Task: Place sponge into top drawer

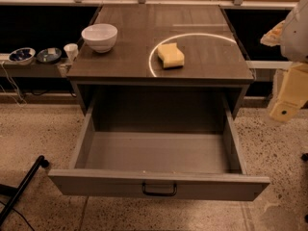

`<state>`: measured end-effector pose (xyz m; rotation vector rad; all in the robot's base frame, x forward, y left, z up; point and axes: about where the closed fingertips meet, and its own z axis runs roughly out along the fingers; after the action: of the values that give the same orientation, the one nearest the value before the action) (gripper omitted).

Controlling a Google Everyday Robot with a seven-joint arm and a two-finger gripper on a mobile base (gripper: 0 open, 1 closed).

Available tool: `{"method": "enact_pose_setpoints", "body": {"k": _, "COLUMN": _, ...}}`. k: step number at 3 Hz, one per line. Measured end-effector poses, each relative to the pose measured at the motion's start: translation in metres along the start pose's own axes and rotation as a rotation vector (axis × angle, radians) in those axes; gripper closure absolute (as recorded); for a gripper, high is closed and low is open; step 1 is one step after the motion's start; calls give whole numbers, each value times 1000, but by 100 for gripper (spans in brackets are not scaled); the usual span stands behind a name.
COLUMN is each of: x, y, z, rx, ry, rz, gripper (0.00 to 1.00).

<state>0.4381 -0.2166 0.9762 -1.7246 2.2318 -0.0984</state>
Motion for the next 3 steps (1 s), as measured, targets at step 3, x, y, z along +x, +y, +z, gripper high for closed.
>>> {"method": "enact_pose_setpoints", "body": {"k": 3, "x": -49, "y": -84, "z": 30, "rx": 44, "ry": -153, "rz": 20, "gripper": 0}}
